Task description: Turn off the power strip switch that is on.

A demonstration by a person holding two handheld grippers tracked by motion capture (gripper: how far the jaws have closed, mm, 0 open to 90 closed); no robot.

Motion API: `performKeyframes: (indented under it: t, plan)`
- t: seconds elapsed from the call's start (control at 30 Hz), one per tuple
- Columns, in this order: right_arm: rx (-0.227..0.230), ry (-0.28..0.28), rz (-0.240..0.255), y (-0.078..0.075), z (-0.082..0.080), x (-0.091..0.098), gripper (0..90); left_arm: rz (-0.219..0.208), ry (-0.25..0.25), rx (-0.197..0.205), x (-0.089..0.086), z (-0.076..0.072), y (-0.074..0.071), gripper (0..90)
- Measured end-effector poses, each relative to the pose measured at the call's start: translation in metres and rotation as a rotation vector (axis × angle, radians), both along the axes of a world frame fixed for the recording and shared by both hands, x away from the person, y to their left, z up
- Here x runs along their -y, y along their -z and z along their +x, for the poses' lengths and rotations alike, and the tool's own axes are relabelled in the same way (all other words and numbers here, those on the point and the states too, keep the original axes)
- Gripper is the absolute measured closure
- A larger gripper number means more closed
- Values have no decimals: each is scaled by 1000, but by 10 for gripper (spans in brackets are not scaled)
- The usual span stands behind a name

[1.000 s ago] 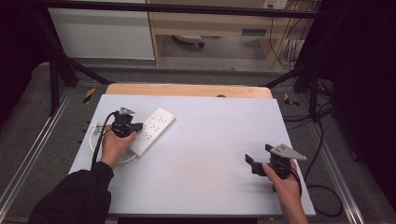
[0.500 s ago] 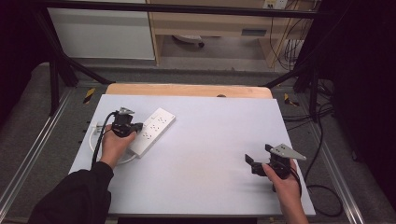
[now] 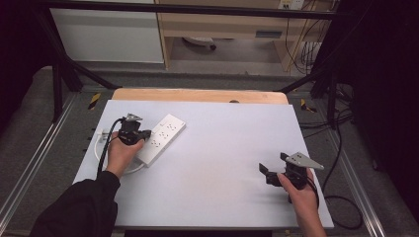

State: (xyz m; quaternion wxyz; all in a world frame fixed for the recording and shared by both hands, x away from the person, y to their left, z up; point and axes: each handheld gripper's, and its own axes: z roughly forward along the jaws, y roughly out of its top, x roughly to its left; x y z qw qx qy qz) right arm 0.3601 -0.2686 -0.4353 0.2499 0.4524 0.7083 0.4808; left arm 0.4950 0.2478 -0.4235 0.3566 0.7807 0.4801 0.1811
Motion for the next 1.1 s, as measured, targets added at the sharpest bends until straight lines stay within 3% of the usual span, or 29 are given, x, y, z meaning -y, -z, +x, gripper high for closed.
performKeyframes:
  t: [1.1]
  plan:
    - [-1,-2,-1,0,0,0,51,9,5,1,1,1,1,900]
